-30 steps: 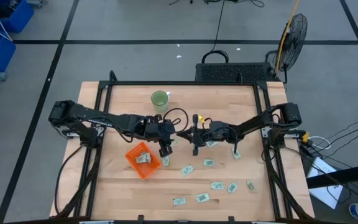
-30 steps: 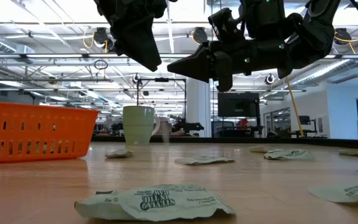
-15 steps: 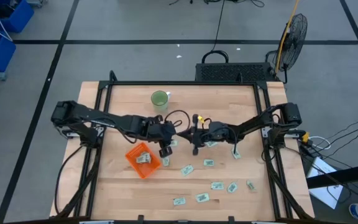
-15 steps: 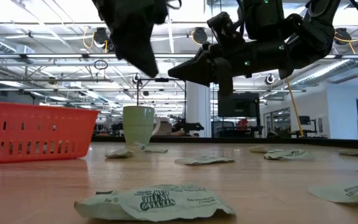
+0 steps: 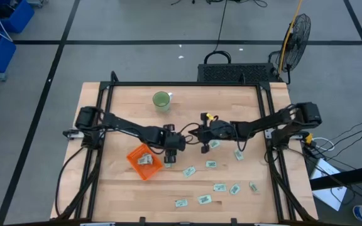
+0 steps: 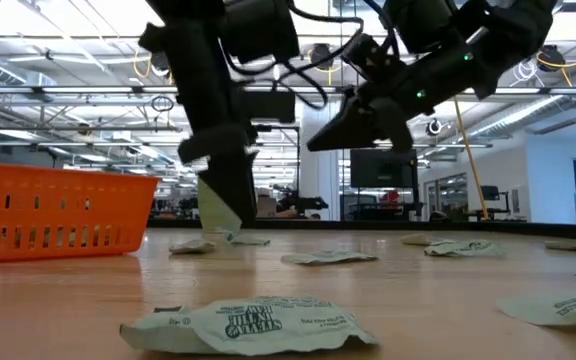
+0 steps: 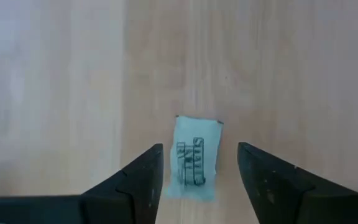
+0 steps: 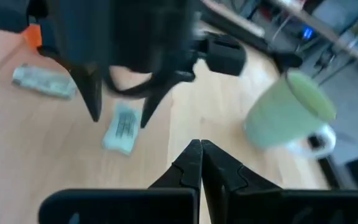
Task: Pick and place Stevia / Truvia into bins
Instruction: Put the stevia packet into the orange basket
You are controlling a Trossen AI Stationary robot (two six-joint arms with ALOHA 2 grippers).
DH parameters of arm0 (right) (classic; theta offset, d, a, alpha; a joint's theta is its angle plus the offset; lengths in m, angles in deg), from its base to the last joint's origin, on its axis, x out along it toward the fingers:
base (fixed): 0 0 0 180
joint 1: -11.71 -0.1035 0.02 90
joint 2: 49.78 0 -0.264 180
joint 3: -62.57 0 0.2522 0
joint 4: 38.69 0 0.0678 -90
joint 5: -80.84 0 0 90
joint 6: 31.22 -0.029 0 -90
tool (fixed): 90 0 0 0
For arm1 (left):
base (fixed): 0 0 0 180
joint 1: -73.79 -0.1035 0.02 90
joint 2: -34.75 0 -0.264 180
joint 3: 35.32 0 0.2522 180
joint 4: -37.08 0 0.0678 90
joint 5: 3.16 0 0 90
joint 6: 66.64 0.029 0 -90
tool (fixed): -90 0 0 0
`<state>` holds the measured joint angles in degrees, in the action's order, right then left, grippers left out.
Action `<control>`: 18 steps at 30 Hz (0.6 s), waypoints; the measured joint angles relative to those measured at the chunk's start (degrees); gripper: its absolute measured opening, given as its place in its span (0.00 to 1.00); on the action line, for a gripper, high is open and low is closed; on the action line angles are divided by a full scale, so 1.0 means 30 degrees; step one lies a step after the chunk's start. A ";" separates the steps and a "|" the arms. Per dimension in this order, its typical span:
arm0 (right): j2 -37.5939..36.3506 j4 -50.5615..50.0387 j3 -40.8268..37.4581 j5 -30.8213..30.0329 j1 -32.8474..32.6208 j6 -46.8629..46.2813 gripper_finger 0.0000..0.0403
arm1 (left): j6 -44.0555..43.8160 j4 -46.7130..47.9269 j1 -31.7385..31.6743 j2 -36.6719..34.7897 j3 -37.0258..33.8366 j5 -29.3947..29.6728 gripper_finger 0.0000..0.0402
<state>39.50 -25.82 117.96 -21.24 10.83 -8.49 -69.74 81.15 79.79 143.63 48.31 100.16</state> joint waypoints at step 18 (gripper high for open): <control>-0.1559 -0.3554 -0.0068 -0.0058 0.0274 -0.1908 0.00 | -0.1373 0.0281 -0.1486 0.1188 0.0073 -0.2926 0.39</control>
<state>34.82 -36.48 117.76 -21.41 11.65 -14.22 -73.86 81.99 75.33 147.20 48.53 91.38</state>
